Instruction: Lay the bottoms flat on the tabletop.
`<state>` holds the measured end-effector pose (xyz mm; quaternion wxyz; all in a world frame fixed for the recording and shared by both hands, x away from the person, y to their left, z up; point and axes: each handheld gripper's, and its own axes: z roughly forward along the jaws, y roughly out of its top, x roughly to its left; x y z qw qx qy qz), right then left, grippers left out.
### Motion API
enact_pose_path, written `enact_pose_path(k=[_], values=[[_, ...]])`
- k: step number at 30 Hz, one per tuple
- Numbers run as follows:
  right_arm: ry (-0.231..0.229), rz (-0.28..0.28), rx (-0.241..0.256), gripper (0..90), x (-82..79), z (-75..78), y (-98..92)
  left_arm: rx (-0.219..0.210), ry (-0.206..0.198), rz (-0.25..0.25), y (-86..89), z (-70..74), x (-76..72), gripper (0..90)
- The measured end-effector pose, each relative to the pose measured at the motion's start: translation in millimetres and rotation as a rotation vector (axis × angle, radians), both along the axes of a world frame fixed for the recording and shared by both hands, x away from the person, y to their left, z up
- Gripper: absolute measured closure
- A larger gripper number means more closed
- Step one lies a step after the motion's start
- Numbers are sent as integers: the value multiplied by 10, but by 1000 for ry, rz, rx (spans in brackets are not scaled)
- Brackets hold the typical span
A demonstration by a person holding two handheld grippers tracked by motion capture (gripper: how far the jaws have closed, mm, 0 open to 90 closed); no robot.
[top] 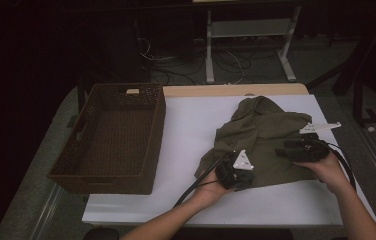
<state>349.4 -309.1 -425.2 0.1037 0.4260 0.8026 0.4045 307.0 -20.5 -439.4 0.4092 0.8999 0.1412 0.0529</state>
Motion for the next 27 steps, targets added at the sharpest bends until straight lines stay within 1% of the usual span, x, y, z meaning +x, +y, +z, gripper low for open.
enact_pose_path(k=[1, 4, 9, 12, 16, 17, 18, 21, 24, 25, 27], values=[[0, -1, 0, 413, -2, 2, -2, -5, 0, 13, 53, 12, 12, 875], [-2, -4, 4, 413, -5, 8, -8, 3, -7, 41, 217, 56, 64, 876], [-7, -9, 5, 414, -13, 22, -17, -6, -8, 124, 531, 132, 199, 878], [-12, -10, 7, 414, -19, 33, -25, -9, -17, 163, 687, 174, 259, 879], [-13, -12, 8, 414, -24, 37, -34, 8, -42, 223, 913, 211, 341, 880], [-14, -12, 7, 414, -24, 37, -36, 18, -54, 254, 979, 208, 363, 880], [-14, -12, 6, 414, -24, 38, -38, 26, -54, 277, 1029, 201, 386, 880], [-13, -12, 5, 415, -28, 40, -41, 49, -44, 337, 1123, 161, 432, 880], [-15, -13, 4, 415, -31, 43, -44, 86, -44, 378, 1139, 120, 460, 881], [-15, -13, 4, 415, -31, 43, -45, 102, -44, 407, 1150, 98, 490, 882], [-13, -13, -1, 415, -33, 41, -44, 104, -30, 458, 1186, 68, 548, 884]])
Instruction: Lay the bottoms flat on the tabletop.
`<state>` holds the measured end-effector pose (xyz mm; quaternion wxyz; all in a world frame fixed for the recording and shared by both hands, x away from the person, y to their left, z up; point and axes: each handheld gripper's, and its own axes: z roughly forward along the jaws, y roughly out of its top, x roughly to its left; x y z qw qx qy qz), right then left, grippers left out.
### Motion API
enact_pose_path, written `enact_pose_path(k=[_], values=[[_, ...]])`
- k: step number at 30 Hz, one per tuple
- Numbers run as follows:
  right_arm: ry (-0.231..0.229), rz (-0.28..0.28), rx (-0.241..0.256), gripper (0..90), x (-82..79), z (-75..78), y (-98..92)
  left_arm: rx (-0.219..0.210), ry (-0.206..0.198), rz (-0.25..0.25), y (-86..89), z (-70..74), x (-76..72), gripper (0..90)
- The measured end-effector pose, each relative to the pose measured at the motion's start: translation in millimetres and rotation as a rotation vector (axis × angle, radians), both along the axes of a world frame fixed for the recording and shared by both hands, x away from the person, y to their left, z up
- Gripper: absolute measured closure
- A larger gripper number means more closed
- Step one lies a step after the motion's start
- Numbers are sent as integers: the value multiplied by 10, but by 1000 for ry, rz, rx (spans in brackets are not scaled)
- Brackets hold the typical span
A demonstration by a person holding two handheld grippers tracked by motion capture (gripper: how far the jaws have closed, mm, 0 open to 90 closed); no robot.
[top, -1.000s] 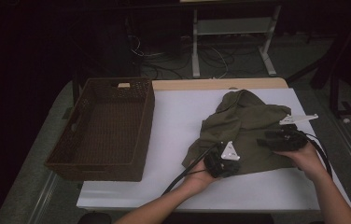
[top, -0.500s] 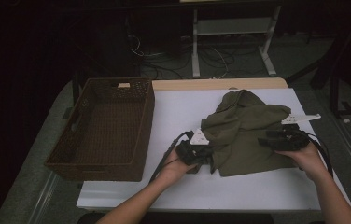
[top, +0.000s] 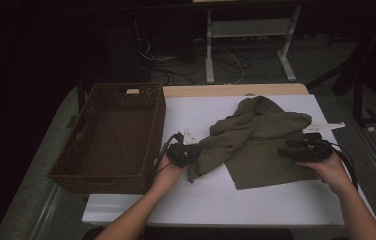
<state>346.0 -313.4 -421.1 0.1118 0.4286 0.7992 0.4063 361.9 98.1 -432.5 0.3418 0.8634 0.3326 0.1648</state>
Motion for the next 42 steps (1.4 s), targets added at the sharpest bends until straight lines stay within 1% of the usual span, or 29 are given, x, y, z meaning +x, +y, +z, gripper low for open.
enact_pose_path(k=[1, 2, 4, 5, 7, 9, 10, 12, 13, 14, 15, 17, 21, 24, 26, 28, 33, 38, 42], values=[[1, 0, 0, 414, 1, -3, -1, 6, 4, 14, 10, -8, 15, 886], [2, 0, 0, 415, 1, -4, -1, -1, 16, 29, 28, -23, 30, 896], [2, 2, 0, 414, -1, -3, -1, -42, 43, 22, 48, -37, 28, 892], [2, 3, 1, 414, -2, -2, 0, -54, 45, 10, 51, -37, 18, 870], [2, 6, 1, 414, -3, -3, 1, -63, 41, -6, 49, -21, -3, 838], [2, 6, 2, 414, -2, -3, 3, -91, 36, -16, 50, 13, -19, 789], [1, 7, 2, 414, -3, -3, 4, -103, 26, -19, 54, 46, -36, 755], [4, 5, 6, 411, -10, 3, 6, -128, 13, -42, 56, 106, -67, 660], [4, 8, 10, 407, -15, 8, 2, -137, 9, -48, 54, 130, -82, 623], [3, 11, 11, 405, -18, 10, 0, -163, 9, -69, 49, 167, -108, 599], [5, 10, 13, 400, -27, 14, -2, -172, 7, -83, 45, 197, -128, 568], [2, 3, 6, 390, -44, 26, -8, -194, 6, -108, 32, 243, -162, 531], [-3, -13, 12, 374, -70, 53, -38, -242, 7, -177, -45, 329, -233, 468], [-5, -23, 14, 365, -70, 54, -67, -258, 5, -231, -135, 358, -276, 441], [-15, -25, 15, 361, -71, 41, -85, -258, 7, -262, -202, 360, -295, 425], [-8, -29, 7, 348, -64, 27, -101, -266, 9, -289, -272, 350, -305, 419], [-4, -50, 8, 314, -47, 17, -148, -275, 36, -348, -465, 310, -314, 397], [1, -81, -5, 259, -26, 0, -209, -266, 55, -414, -683, 242, -320, 377], [-10, -114, 6, 201, -18, 7, -282, -261, 74, -444, -837, 195, -303, 358]])
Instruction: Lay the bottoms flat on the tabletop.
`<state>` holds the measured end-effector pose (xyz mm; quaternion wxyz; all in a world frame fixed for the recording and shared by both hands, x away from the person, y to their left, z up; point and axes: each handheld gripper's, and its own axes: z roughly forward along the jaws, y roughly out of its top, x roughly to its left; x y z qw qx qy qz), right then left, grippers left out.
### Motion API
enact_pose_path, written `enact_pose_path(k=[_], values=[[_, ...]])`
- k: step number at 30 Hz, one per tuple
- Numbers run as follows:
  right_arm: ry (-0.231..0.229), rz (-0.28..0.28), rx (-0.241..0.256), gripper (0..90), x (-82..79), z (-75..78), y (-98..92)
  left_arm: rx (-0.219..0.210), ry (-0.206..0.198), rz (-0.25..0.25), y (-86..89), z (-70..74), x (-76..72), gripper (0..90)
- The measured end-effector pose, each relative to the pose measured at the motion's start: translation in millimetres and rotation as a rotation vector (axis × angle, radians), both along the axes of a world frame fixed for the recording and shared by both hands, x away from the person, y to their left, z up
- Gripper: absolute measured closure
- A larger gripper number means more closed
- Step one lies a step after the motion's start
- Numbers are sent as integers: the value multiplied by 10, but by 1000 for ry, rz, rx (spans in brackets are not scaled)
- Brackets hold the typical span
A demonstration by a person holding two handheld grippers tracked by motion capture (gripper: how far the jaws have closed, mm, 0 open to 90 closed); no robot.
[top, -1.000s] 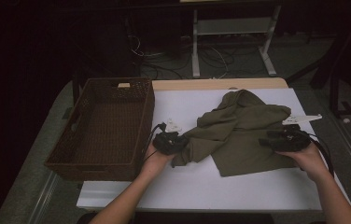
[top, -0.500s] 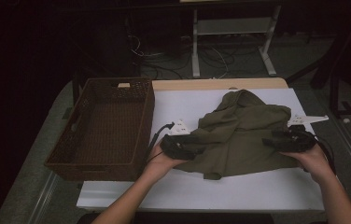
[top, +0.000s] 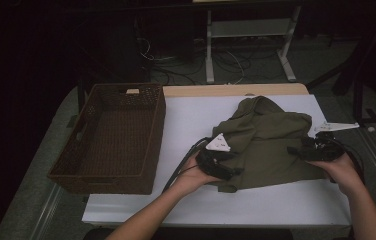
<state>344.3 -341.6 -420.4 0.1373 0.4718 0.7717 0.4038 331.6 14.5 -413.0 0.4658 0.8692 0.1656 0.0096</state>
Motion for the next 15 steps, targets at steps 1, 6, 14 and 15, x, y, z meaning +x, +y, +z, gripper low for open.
enact_pose_path(k=[1, 6, 14, 15], values=[[-2, -5, 1, 187, 1, 4, -14, 3, 3, -9, -55, -15, 4, 356], [-15, -33, 10, 166, 11, 6, -63, 19, 9, -48, -284, -74, 11, 380], [-20, -49, 2, 169, 26, 15, -76, 44, 4, -110, -655, -162, -7, 449], [-20, -52, 1, 170, 27, 16, -77, 44, 2, -117, -697, -173, -9, 456]])
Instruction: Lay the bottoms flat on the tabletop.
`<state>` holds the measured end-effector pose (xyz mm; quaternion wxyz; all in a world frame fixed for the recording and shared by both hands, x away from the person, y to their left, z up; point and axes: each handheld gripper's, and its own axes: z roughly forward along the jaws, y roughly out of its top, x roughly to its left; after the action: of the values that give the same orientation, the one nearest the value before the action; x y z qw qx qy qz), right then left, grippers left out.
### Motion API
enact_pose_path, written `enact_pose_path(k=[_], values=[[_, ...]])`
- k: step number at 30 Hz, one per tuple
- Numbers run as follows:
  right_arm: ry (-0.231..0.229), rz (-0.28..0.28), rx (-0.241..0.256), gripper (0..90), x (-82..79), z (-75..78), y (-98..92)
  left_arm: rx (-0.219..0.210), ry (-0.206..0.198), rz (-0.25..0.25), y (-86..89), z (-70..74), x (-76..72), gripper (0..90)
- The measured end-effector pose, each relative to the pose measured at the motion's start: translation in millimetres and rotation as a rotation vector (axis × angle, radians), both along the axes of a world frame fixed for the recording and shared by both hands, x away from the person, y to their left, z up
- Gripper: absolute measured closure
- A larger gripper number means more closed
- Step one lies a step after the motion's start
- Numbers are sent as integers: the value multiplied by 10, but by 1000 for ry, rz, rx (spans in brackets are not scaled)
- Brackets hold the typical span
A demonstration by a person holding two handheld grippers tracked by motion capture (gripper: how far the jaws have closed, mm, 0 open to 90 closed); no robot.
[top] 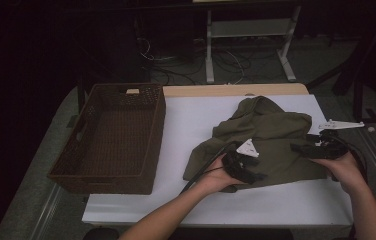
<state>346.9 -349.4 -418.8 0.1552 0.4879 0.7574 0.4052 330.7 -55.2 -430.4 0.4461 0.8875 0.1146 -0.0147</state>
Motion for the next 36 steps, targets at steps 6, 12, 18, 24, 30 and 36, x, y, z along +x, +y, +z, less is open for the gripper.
enact_pose_path(k=[6, 12, 18, 24, 30, 36], values=[[-2, -8, 5, 173, -2, 12, -8, 48, -26, -54, -237, -86, -30, 458], [-4, -9, 2, 180, 0, 13, -11, 74, -31, -67, -368, -169, -11, 441], [-11, -14, 10, 185, -1, 21, -13, 103, -52, -77, -462, -232, -17, 436], [-18, -11, 10, 191, -4, 27, -1, 110, -100, -65, -517, -257, -34, 494], [-25, -14, 13, 195, -7, 37, 3, 105, -112, -44, -507, -260, 4, 649], [-25, -15, 14, 195, -6, 37, 2, 93, -87, -22, -498, -265, 61, 850]])
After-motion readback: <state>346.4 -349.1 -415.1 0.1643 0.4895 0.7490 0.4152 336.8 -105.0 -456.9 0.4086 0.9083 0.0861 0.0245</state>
